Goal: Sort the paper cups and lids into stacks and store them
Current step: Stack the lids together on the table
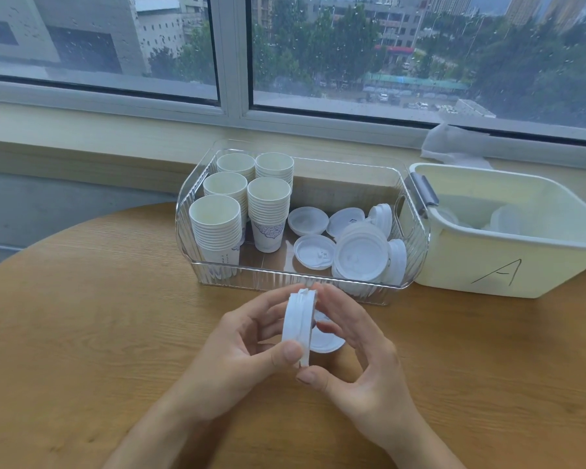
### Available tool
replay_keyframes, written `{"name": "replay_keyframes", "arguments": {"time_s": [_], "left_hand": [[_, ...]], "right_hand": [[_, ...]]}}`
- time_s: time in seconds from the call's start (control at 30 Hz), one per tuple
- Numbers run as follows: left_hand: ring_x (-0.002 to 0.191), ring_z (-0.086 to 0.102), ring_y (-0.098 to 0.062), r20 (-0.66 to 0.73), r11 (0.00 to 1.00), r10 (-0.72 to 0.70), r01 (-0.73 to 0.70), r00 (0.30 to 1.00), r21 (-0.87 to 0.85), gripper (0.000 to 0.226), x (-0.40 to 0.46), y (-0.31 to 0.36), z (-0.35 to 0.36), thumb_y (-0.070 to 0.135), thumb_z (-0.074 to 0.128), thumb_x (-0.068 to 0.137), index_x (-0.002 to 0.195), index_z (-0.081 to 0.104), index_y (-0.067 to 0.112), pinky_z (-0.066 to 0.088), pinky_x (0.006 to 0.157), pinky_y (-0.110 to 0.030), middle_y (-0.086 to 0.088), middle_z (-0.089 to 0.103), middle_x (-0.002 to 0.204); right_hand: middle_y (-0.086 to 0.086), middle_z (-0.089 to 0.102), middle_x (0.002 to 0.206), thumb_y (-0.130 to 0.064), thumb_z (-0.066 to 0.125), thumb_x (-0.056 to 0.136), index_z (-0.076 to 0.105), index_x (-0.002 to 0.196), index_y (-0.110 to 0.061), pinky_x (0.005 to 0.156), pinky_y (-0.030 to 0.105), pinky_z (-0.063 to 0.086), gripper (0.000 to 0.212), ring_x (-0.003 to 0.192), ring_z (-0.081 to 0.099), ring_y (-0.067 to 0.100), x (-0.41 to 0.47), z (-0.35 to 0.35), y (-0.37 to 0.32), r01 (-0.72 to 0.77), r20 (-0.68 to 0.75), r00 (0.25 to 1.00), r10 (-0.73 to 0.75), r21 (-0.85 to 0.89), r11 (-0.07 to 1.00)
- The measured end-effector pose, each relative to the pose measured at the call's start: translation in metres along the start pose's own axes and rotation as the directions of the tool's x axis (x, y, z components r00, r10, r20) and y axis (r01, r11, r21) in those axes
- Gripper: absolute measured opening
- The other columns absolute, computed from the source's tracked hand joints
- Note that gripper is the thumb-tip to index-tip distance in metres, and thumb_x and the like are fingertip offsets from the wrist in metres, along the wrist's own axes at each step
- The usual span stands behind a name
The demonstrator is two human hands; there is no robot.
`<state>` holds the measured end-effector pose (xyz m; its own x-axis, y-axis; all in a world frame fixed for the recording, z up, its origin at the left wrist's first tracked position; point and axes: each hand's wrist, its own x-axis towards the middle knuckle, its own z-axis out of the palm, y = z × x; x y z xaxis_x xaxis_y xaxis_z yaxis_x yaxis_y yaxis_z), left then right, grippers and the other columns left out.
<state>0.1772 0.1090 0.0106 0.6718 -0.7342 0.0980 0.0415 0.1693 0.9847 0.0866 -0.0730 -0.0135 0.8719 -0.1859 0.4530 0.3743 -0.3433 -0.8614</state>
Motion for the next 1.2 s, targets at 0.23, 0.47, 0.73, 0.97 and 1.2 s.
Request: {"name": "replay_keyframes", "arguments": {"time_s": [0.23,0.47,0.73,0.97,1.2], "left_hand": [[0.126,0.067,-0.028,-0.001,1.000,0.010,-0.010,1.000,-0.011,0.076,-0.001,0.004,0.002,0.055,0.088,0.075,0.143,0.061,0.032,0.058,0.097,-0.034,-0.009,0.071,0.134],[0.122,0.070,-0.024,-0.012,1.000,0.021,-0.021,1.000,-0.010,0.077,-0.001,0.004,0.002,0.053,0.092,0.071,0.141,0.063,0.035,0.058,0.092,-0.029,-0.008,0.073,0.131],[0.123,0.070,-0.022,0.003,0.999,0.015,-0.015,1.000,0.043,0.079,-0.001,0.004,0.001,0.056,0.089,0.073,0.144,0.059,0.038,0.059,0.089,-0.028,-0.003,0.073,0.133],[0.119,0.071,-0.027,0.005,0.999,0.005,-0.005,1.000,0.038,0.081,-0.001,0.001,0.001,0.046,0.089,0.078,0.150,0.055,0.030,0.057,0.089,-0.026,-0.007,0.070,0.137],[0.114,0.072,-0.023,-0.082,0.993,0.039,-0.029,0.996,0.118,0.067,0.001,-0.008,-0.002,0.028,0.086,0.076,0.139,0.062,0.035,0.061,0.084,-0.039,-0.007,0.072,0.130]], "right_hand": [[-0.006,0.060,0.151,-0.018,0.094,0.078,0.049,0.152,-0.014,0.105,0.045,0.055,0.087,0.138,0.058,0.023,-0.001,-0.001,0.003,0.010,0.005,1.000,-0.010,-0.037,0.999],[-0.003,0.063,0.146,-0.029,0.096,0.073,0.055,0.149,-0.013,0.102,0.044,0.056,0.087,0.135,0.060,0.026,-0.001,-0.002,0.008,0.019,-0.023,1.000,-0.020,-0.047,0.999],[-0.009,0.066,0.141,-0.046,0.092,0.074,0.057,0.147,-0.020,0.097,0.030,0.058,0.085,0.128,0.065,0.021,-0.001,0.000,0.004,-0.009,-0.042,0.999,0.006,-0.067,0.998],[-0.010,0.064,0.142,-0.050,0.091,0.073,0.057,0.148,-0.026,0.093,0.032,0.060,0.086,0.130,0.063,0.020,-0.001,0.000,0.005,-0.040,-0.023,0.999,0.039,-0.076,0.996],[-0.014,0.051,0.146,-0.062,0.091,0.067,0.053,0.150,-0.040,0.110,0.025,0.045,0.094,0.139,0.051,0.020,-0.002,-0.003,0.011,-0.003,0.035,0.999,0.014,-0.301,0.954]]}}
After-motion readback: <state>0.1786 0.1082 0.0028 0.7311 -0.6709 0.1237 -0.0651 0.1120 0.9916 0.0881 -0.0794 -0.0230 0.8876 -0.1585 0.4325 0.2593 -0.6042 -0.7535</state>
